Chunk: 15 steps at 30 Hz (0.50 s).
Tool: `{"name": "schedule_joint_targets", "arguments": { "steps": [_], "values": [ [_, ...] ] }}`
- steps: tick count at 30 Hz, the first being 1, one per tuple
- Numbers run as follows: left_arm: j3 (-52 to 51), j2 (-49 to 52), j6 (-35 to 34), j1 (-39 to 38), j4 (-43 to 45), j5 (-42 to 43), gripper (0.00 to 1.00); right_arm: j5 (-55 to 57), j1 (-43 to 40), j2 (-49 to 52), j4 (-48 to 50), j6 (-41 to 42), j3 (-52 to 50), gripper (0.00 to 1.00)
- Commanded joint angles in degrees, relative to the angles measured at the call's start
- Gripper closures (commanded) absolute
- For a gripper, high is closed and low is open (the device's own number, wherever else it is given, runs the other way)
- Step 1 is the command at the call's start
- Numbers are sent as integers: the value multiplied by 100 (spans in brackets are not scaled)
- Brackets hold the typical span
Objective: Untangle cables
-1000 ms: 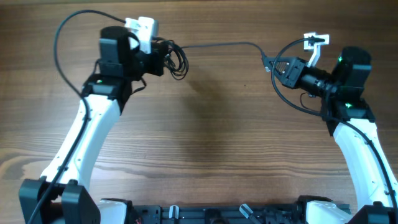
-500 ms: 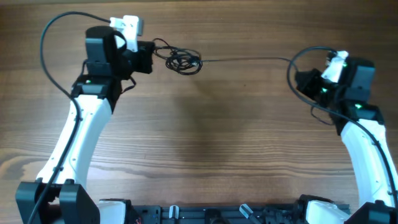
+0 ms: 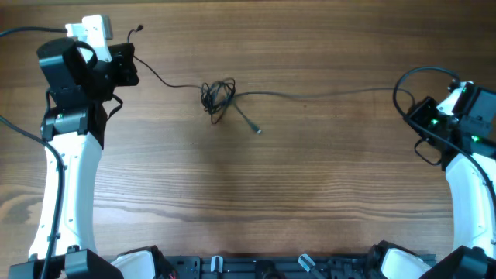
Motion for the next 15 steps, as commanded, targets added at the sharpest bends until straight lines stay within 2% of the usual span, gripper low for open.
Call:
{"name": "schedule_joint_targets", "arguments": {
  "steps": [1,7,15],
  "values": [
    [61,-114,70,125,42,-11,96,343,-289,-85,-81,-116,-2,96],
    [61,-114,68,160,35,326,96,221,-367,-85,-94,-177,-2,96],
    [59,-111,44,116,-249,1086,96,-785,-243,-85,-72,-518,-2,96]
  ]
}}
